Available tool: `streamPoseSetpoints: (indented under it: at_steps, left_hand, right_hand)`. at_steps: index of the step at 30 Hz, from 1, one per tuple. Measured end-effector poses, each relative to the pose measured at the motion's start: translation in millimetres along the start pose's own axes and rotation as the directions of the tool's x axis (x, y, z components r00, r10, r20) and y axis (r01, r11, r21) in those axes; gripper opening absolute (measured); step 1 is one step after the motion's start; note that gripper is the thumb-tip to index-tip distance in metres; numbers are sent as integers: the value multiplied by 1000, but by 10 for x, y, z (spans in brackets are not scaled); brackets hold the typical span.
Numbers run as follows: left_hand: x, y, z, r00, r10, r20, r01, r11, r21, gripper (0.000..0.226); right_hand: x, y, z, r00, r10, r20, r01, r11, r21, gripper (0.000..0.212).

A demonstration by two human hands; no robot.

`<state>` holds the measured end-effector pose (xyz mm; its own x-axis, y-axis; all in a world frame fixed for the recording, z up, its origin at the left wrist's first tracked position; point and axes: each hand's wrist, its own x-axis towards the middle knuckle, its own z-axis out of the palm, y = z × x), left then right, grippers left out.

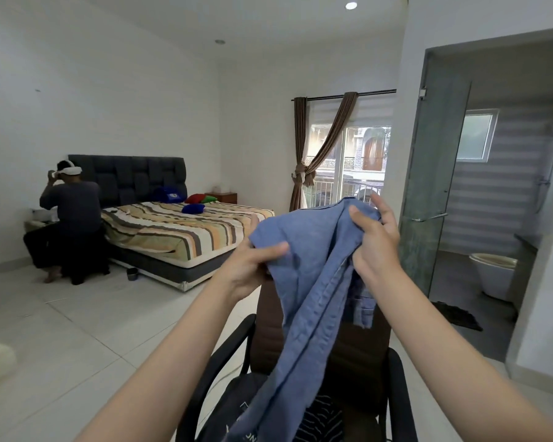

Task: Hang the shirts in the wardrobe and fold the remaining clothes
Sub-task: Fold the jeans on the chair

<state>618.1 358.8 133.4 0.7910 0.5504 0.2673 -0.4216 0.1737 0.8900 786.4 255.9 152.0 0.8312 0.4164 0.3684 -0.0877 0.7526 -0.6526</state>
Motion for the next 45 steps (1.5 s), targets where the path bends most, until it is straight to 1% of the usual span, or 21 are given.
streamPoseSetpoints:
  at_steps: [2, 6, 9, 12, 14, 16, 19, 20, 22, 24, 26, 29, 31, 33, 35, 37, 38, 40, 42, 43, 45]
  left_hand:
    - [-21, -40, 8, 998, -6, -70, 19, 980, 197, 74]
    - [58, -48, -80, 951, 114, -288, -114, 993, 17, 80]
    - [112, -22, -143, 928, 178, -326, -234, 962, -139, 86]
    - [128, 46, -243, 947, 231, -225, -275, 942, -190, 94]
    - [165, 88, -271, 953, 253, -166, -274, 955, -116, 93]
    - [193, 119, -231, 949, 276, -154, -281, 960, -7, 89]
    - [237, 190, -92, 923, 331, -198, -327, 943, 51, 82]
    - [250, 213, -38, 917, 338, -210, -336, 941, 45, 79]
    - [298, 225, 24, 910, 339, -237, -337, 940, 50, 72]
    - [329, 195, 65, 913, 337, -229, -324, 941, 95, 60]
    - [295, 148, 106, 941, 290, -173, -273, 955, 115, 49]
    - [158, 56, 85, 996, 71, -44, -63, 986, 156, 43]
    - [87, 4, 7, 998, -64, 6, 60, 967, 247, 51]
    - [84, -13, -58, 997, -58, -53, 69, 973, 221, 56]
    - [128, 21, -71, 986, -5, -166, 23, 993, 111, 47]
    - [175, 48, -68, 971, 33, -235, -29, 999, 19, 39]
    - [190, 33, -73, 969, 55, -242, -58, 998, -5, 39]
    - [184, -49, -83, 975, 84, -208, -87, 996, -4, 47]
    - [164, -104, -45, 985, 89, -145, -78, 994, 82, 61]
    - [159, -85, -8, 986, 86, -140, -66, 988, 141, 66]
    - [158, 16, 60, 974, 92, -206, -49, 978, 205, 65]
  right_hand:
    - [-3, 4, 6, 999, -11, 40, 12, 999, -29, 48]
    - [-36, -54, -14, 993, -33, 117, 56, 980, -192, 54]
    - [1, -167, -67, 984, 16, 175, 31, 965, -259, 53]
    - [140, -350, -117, 970, 211, 120, -156, 921, -358, 46]
    - [235, -482, -151, 901, 430, 62, -377, 845, -380, 40]
    - [262, -523, -222, 876, 482, 34, -452, 842, -293, 30]
    - [187, -307, -431, 961, 256, 104, -245, 964, -105, 32]
    - [111, -206, -518, 971, 182, 155, -157, 975, -159, 48]
    - [-33, -31, -671, 959, 54, 277, 81, 888, -452, 72]
    - [-78, 67, -742, 926, -22, 377, 246, 793, -557, 66]
    - [-116, 22, -661, 934, -93, 346, 256, 849, -463, 50]
    - [-159, -80, -446, 970, -81, 231, 149, 943, -297, 31]
    - [-179, -130, -346, 964, -68, 258, 138, 955, -264, 30]
    - [-206, -189, -311, 934, -67, 352, 156, 960, -231, 42]
    - [-163, -238, -368, 886, -75, 458, 248, 911, -330, 57]
    - [-64, -288, -465, 854, 24, 519, 331, 745, -579, 69]
    - [10, -315, -522, 866, 109, 488, 284, 696, -659, 70]
    - [56, -401, -542, 920, 232, 317, 35, 757, -653, 64]
    - [51, -417, -545, 953, 265, 146, -183, 888, -422, 53]
    - [42, -392, -564, 959, 256, 121, -216, 938, -272, 47]
    - [-18, -301, -656, 955, 225, 195, -193, 966, -172, 45]
